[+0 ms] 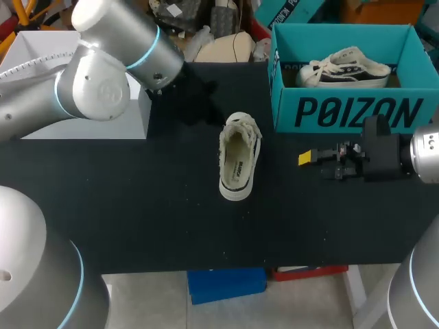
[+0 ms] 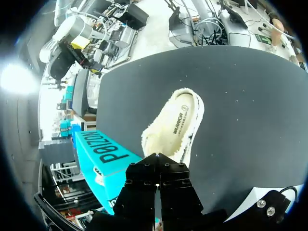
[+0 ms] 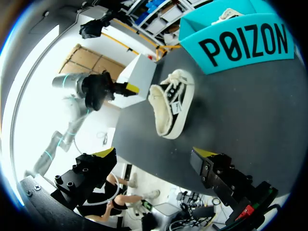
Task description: Take the shoe out of the shoebox, open the shoe tongue, remove and reinsert the insole, then place the shoe into the shoebox
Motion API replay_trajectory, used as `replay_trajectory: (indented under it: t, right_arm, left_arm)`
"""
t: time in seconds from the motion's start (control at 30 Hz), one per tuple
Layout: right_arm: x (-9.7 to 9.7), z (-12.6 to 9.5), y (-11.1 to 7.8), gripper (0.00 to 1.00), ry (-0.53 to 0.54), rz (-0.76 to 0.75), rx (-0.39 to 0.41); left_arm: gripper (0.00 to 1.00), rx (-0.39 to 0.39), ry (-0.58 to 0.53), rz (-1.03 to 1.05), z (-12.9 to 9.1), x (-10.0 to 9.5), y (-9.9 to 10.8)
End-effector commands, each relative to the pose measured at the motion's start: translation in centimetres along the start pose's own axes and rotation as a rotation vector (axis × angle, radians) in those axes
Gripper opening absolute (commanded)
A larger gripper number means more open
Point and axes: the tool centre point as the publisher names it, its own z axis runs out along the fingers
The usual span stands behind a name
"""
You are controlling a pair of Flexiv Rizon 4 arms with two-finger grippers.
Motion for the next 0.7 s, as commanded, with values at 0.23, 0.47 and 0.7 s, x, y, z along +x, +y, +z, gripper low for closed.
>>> replay_trajectory:
  t: [0.23,0.47,0.7]
  right_arm:
    - [0.1,0.0,0.0,1.0,-0.003,0.001,0.001]
    - [0.1,0.0,0.0,1.0,-0.003,0.001,0.001]
    - [0.1,0.0,0.0,1.0,-0.003,0.001,0.001]
  left_arm:
    - [0.0,-0.095,0.106,0.03,1.2,-0.3,3.4]
    - [0.0,-0.08,0.144,0.027,3.3,-0.4,5.6]
    - [0.0,-0.014,0.161,0.097,5.4,-0.9,6.1]
